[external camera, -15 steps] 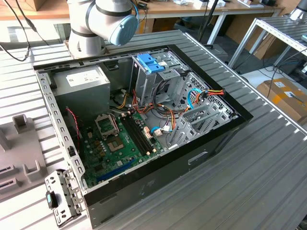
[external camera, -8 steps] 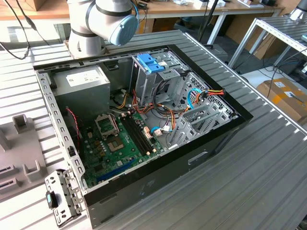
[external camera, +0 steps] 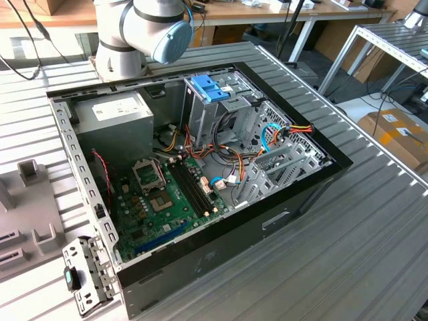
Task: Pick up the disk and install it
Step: 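Pick up the disk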
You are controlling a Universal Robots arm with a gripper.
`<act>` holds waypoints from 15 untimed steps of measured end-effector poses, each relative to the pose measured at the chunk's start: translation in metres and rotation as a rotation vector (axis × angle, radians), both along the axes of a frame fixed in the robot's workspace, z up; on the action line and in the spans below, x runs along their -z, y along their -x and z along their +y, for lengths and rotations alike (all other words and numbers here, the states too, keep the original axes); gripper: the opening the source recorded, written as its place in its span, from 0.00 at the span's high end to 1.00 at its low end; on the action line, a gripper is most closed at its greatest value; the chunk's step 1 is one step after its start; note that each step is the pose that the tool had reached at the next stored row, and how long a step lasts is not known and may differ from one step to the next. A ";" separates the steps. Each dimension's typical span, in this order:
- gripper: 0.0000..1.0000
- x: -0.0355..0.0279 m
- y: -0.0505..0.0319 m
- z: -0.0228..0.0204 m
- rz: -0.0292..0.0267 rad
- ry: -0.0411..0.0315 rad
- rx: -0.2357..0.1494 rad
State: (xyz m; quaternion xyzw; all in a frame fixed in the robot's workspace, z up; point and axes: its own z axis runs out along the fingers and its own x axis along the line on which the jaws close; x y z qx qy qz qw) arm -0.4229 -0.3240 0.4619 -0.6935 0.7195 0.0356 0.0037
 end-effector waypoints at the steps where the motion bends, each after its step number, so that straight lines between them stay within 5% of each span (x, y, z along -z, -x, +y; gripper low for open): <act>1: 0.64 -0.0016 -0.0001 0.0000 -0.0001 0.0000 0.000; 7: 0.64 -0.0102 -0.0004 0.0000 0.0000 0.0000 0.000; 9: 0.64 -0.0292 -0.0012 0.0000 0.0000 -0.0001 0.000; 10: 0.64 -0.0328 -0.0014 0.0000 0.0001 0.0000 0.000; 15: 0.64 -0.0368 -0.0016 0.0000 0.0001 0.0000 0.000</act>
